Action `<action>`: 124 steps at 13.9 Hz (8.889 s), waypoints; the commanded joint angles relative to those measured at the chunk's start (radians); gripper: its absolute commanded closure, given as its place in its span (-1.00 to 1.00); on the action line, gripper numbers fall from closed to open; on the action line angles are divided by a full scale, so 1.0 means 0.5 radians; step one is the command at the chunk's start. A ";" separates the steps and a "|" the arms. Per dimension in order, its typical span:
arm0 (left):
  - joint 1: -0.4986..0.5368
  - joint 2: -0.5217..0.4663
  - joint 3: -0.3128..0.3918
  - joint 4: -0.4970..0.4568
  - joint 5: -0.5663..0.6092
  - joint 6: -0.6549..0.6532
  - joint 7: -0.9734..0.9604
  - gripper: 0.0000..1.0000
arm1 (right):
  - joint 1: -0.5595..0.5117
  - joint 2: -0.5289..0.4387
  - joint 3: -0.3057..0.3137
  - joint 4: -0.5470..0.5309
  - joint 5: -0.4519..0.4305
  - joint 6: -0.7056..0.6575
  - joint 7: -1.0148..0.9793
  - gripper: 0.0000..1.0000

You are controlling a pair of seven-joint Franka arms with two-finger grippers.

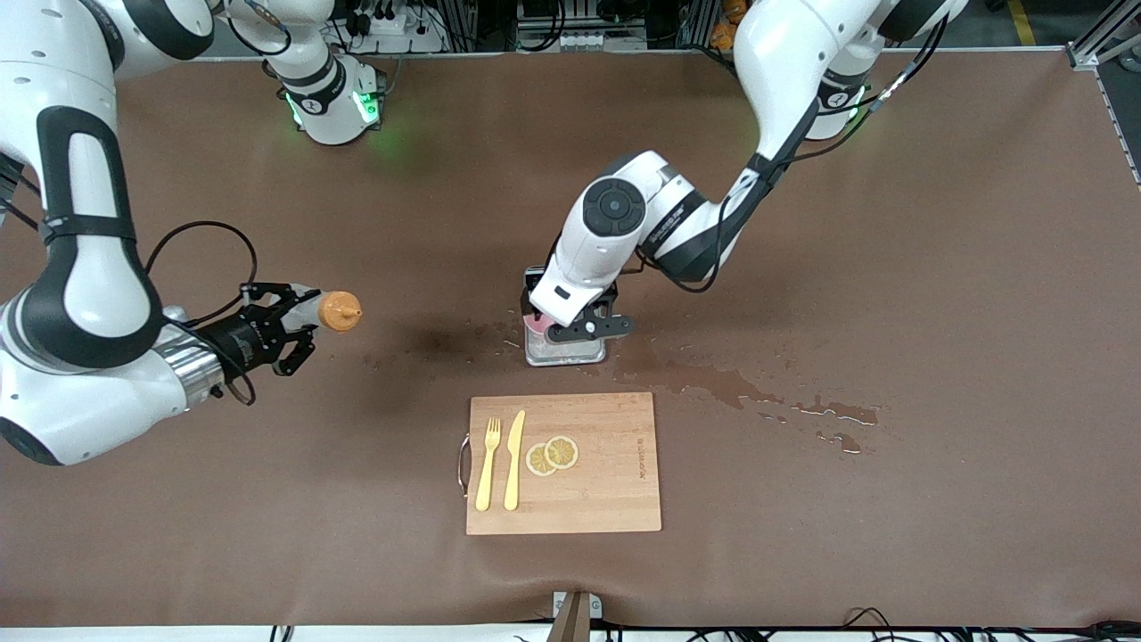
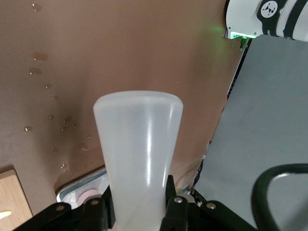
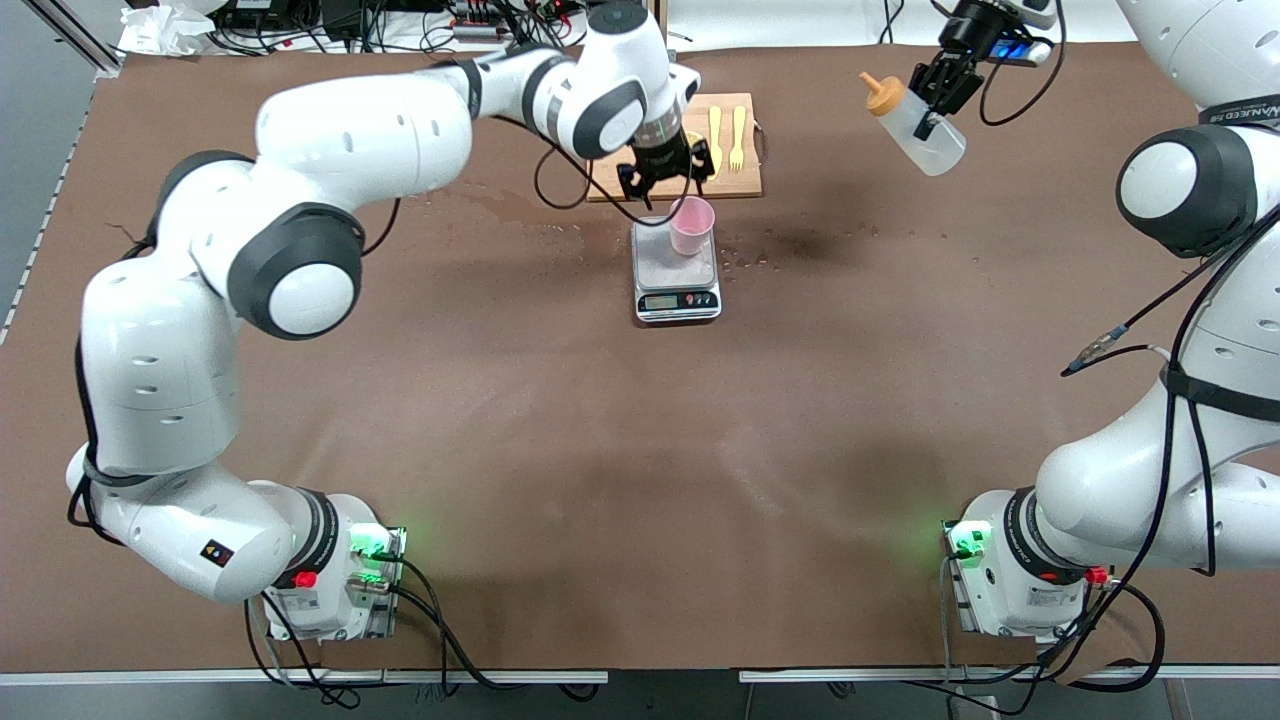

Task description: Add sauce to pink cup with both arms

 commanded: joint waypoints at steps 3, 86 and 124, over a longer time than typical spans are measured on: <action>0.289 -0.349 0.017 -0.041 0.012 -0.308 0.054 -1.00 | -0.011 -0.020 0.268 0.008 -0.266 0.050 0.354 0.41; 0.891 -1.251 0.600 -0.084 -0.006 -1.475 1.779 -1.00 | -0.211 0.045 0.610 0.042 -0.616 -0.137 -0.601 0.70; 0.891 -1.227 0.600 -0.084 -0.015 -1.475 1.770 -1.00 | -0.088 0.428 -1.465 -0.142 0.854 -0.091 -2.695 -1.00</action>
